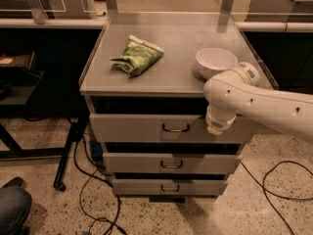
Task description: Close top drawer
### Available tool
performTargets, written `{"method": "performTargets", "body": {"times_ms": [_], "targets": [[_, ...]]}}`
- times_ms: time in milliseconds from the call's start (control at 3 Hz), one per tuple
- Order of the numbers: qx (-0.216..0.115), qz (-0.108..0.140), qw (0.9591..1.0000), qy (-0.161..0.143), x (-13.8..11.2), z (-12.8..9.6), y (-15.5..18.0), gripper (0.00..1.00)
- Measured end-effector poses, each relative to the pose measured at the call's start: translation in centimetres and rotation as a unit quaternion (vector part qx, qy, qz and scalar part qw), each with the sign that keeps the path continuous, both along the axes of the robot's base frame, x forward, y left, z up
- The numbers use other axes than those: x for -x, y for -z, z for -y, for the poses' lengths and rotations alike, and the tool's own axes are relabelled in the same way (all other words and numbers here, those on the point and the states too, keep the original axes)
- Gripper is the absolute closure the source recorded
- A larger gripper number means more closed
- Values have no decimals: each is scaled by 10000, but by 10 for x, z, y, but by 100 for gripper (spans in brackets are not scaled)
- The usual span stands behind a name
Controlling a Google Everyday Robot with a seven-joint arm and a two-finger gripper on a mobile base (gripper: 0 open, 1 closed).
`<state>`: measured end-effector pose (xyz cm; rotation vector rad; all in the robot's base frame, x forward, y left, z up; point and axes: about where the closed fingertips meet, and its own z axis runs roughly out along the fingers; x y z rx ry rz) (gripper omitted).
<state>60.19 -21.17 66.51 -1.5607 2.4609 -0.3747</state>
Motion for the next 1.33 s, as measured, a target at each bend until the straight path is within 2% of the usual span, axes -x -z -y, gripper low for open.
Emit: {"method": "performTargets", "body": {"times_ms": [1000,1333], "targets": [[0,-1,10000,0,0,0,0,4],[0,-1,10000,0,0,0,0,0]]}}
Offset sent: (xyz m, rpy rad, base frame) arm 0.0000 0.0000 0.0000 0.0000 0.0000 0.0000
